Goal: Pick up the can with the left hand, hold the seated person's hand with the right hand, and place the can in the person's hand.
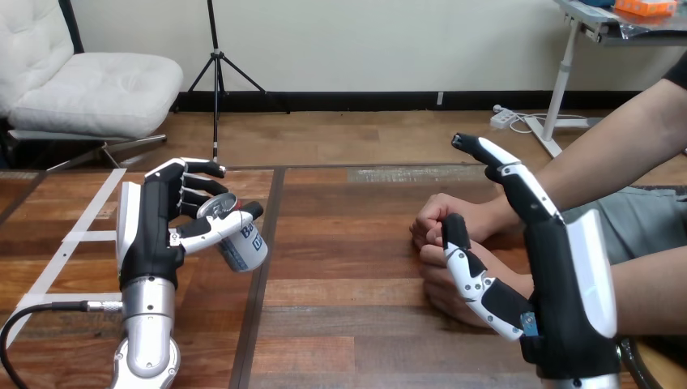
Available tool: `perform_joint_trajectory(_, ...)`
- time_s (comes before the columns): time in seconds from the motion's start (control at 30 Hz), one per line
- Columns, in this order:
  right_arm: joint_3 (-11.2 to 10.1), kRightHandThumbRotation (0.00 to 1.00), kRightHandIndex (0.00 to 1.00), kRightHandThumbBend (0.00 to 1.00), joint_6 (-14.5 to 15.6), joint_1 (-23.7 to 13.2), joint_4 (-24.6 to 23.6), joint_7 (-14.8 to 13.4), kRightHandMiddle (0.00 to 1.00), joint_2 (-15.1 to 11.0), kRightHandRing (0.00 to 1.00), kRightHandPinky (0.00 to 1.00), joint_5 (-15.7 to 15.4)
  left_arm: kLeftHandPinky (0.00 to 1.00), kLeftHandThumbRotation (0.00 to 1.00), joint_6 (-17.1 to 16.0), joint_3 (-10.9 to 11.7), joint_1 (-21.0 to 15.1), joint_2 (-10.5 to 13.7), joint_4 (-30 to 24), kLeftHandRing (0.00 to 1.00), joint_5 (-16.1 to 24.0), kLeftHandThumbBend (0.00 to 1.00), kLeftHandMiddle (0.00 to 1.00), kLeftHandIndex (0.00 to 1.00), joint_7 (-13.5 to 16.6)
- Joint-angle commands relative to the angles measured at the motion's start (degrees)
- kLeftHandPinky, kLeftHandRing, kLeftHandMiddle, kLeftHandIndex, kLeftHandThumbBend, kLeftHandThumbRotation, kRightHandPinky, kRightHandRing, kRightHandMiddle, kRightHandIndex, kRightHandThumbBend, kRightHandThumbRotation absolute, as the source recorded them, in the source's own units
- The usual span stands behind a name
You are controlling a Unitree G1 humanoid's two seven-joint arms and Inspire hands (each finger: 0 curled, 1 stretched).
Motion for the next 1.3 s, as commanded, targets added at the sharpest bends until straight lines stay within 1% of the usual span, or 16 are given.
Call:
perform_joint_trajectory(0.0, -1.6, 0.0, 0.85, 0.31, 3.7, -2.1, -5.2, 2.3, 0.87, -1.6, 0.87, 0.84, -2.4, 0.39, 0.0, -2.4, 0.5, -1.7, -0.4, -5.1, 0.41, -0.5, 0.78, 0.49, 0.54, -0.3)
perform_joint_trajectory(0.03, -2.1, 0.0, 0.86, 0.32, 5.2, -1.9, -6.4, 3.6, 0.88, -2.3, 0.87, 0.84, -3.6, 0.39, 0.0, -2.5, 0.5, -1.5, -0.4, -5.3, 0.41, -0.5, 0.78, 0.49, 0.54, -0.5)
perform_joint_trajectory(0.1, -2.6, 0.0, 0.87, 0.38, 7.0, -1.7, -7.9, 5.2, 0.89, -3.1, 0.88, 0.83, -4.9, 0.39, 0.0, -2.5, 0.5, -1.4, -0.5, -5.6, 0.41, -0.5, 0.78, 0.49, 0.54, -0.6)
perform_joint_trajectory(0.13, -3.2, 0.0, 0.87, 0.4, 8.5, -1.6, -9.1, 6.8, 0.89, -4.0, 0.88, 0.83, -6.1, 0.39, 0.0, -2.5, 0.5, -1.3, -0.5, -5.8, 0.41, -0.6, 0.78, 0.49, 0.54, -0.7)
perform_joint_trajectory(0.17, -3.5, 0.0, 0.88, 0.46, 9.4, -1.6, -9.9, 7.9, 0.89, -4.6, 0.88, 0.83, -6.8, 0.39, 0.0, -2.5, 0.5, -1.3, -0.6, -5.9, 0.41, -0.6, 0.78, 0.49, 0.54, -0.8)
perform_joint_trajectory(0.3, -4.7, 0.0, 0.88, 0.57, 12.8, -1.5, -12.3, 11.8, 0.89, -6.7, 0.87, 0.82, -9.1, 0.39, 0.0, -2.9, 0.5, -1.1, -0.5, -6.0, 0.41, -0.4, 0.78, 0.49, 0.54, -1.0)
perform_joint_trajectory(0.33, -5.2, 0.0, 0.87, 0.59, 13.9, -1.5, -12.9, 13.1, 0.89, -7.5, 0.87, 0.82, -9.7, 0.39, 0.0, -3.0, 0.4, -1.1, -0.5, -5.9, 0.41, -0.3, 0.78, 0.49, 0.54, -1.1)
perform_joint_trajectory(0.43, -6.0, 0.0, 0.86, 0.66, 16.0, -1.6, -14.0, 15.4, 0.88, -9.0, 0.86, 0.82, -11.0, 0.39, 0.0, -3.0, 0.4, -1.0, -0.6, -6.1, 0.41, -0.3, 0.78, 0.49, 0.55, -1.3)
perform_joint_trajectory(0.47, -6.2, 0.0, 0.85, 0.71, 16.5, -1.7, -14.2, 15.9, 0.87, -9.5, 0.86, 0.82, -11.4, 0.39, 0.0, -2.9, 0.5, -0.9, -0.7, -6.2, 0.42, -0.4, 0.78, 0.49, 0.55, -1.4)
perform_joint_trajectory(0.5, -6.3, 0.0, 0.85, 0.72, 17.0, -1.7, -14.4, 16.3, 0.87, -9.8, 0.85, 0.82, -11.6, 0.39, 0.0, -2.8, 0.5, -0.9, -0.7, -6.2, 0.42, -0.5, 0.78, 0.49, 0.55, -1.6)
perform_joint_trajectory(0.63, -7.3, 0.0, 0.83, 0.78, 19.6, -2.2, -15.3, 18.5, 0.85, -11.6, 0.84, 0.81, -12.9, 0.39, 0.0, -3.0, 0.5, -0.7, -0.8, -6.4, 0.42, -0.5, 0.78, 0.49, 0.54, -1.8)
perform_joint_trajectory(0.8, -8.0, 0.0, 0.8, 0.85, 21.1, -3.1, -15.1, 19.6, 0.83, -13.5, 0.82, 0.78, -13.8, 0.39, 0.0, -3.3, 0.5, -0.6, -0.9, -6.5, 0.42, -0.4, 0.78, 0.5, 0.54, -1.8)
perform_joint_trajectory(0.9, -8.4, 0.0, 0.8, 0.87, 22.4, -3.6, -15.4, 20.8, 0.82, -14.8, 0.81, 0.77, -15.4, 0.38, 0.0, -3.5, 0.5, -0.5, -0.9, -6.6, 0.42, -0.5, 0.77, 0.5, 0.54, -1.9)
perform_joint_trajectory(1.07, -9.0, 0.0, 0.79, 0.88, 25.2, -4.5, -16.3, 24.2, 0.82, -17.3, 0.81, 0.76, -18.8, 0.39, 0.0, -3.8, 0.5, -0.5, -0.9, -6.3, 0.42, -0.3, 0.78, 0.5, 0.54, -1.9)
perform_joint_trajectory(1.2, -9.2, 0.0, 0.78, 0.89, 27.1, -5.2, -17.0, 26.4, 0.81, -18.3, 0.81, 0.75, -19.9, 0.39, 0.0, -4.1, 0.7, -0.4, -1.0, -6.2, 0.42, -0.7, 0.78, 0.49, 0.54, -2.3)
perform_joint_trajectory(1.27, -9.6, 0.0, 0.77, 0.91, 29.5, -5.9, -18.0, 29.7, 0.81, -20.0, 0.8, 0.75, -22.1, 0.39, 0.0, -4.3, 0.7, -0.3, -1.1, -6.5, 0.42, -0.8, 0.78, 0.49, 0.54, -2.6)
